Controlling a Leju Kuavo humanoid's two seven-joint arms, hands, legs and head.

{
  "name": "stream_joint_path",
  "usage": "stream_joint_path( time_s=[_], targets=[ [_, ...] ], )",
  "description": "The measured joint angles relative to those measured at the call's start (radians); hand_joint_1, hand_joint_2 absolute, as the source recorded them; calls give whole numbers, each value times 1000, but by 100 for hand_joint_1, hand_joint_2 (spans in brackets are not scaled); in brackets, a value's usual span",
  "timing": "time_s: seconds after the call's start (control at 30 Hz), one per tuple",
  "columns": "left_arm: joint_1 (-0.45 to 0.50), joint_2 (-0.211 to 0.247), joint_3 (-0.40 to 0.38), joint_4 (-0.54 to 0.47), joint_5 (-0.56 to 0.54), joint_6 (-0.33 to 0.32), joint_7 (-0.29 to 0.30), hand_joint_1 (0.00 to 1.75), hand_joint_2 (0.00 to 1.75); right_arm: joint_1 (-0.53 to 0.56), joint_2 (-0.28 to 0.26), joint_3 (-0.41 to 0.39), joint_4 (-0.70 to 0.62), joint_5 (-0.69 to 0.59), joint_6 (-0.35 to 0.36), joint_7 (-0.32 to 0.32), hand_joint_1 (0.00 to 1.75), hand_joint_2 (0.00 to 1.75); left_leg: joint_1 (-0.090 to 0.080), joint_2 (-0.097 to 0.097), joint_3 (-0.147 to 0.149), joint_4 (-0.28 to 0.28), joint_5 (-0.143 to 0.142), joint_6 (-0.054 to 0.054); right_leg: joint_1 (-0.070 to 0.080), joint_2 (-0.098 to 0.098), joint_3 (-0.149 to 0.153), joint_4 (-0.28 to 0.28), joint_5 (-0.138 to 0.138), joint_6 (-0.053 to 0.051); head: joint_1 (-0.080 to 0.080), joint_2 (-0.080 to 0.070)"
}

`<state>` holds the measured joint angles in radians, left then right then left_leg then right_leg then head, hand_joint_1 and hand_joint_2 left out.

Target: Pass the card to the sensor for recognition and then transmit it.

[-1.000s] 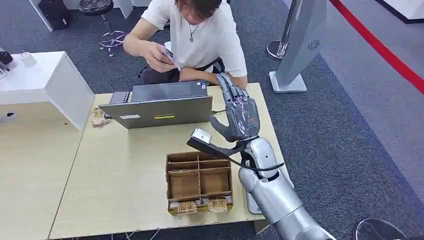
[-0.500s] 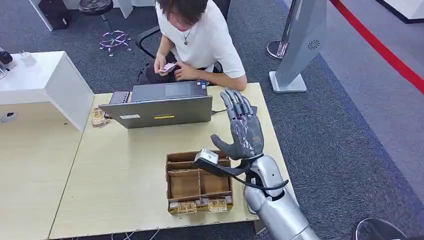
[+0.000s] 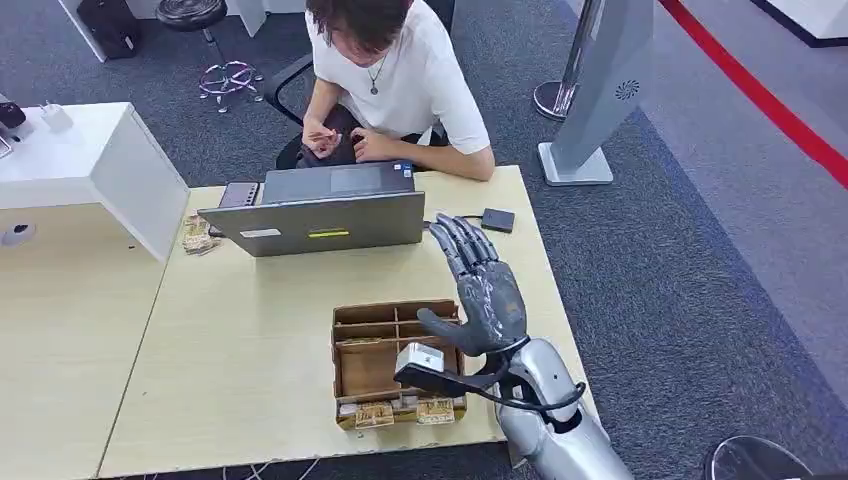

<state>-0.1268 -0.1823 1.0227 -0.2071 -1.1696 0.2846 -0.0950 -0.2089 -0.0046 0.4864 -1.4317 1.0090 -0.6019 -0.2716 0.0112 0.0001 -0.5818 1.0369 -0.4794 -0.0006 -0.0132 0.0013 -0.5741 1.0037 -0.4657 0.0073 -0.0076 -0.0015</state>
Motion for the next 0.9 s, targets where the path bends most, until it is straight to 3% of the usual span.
stream_joint_path(
  time_s=[0.53, 0.9],
  targets=[
    [-2, 0, 0, 0, 0, 0, -11, 0, 0, 14, -82, 35, 14, 13, 103, -36, 0, 175, 0, 0, 0, 0, 0, 0, 0, 0, 0, 0, 0, 0, 0, 0],
    [-5, 0, 0, 0, 1, -1, -19, 0, 0, -9, -125, 63, 47, 57, 156, -9, 0, 175, 0, 0, 0, 0, 0, 0, 0, 0, 0, 0, 0, 0, 0, 0]
  ],
)
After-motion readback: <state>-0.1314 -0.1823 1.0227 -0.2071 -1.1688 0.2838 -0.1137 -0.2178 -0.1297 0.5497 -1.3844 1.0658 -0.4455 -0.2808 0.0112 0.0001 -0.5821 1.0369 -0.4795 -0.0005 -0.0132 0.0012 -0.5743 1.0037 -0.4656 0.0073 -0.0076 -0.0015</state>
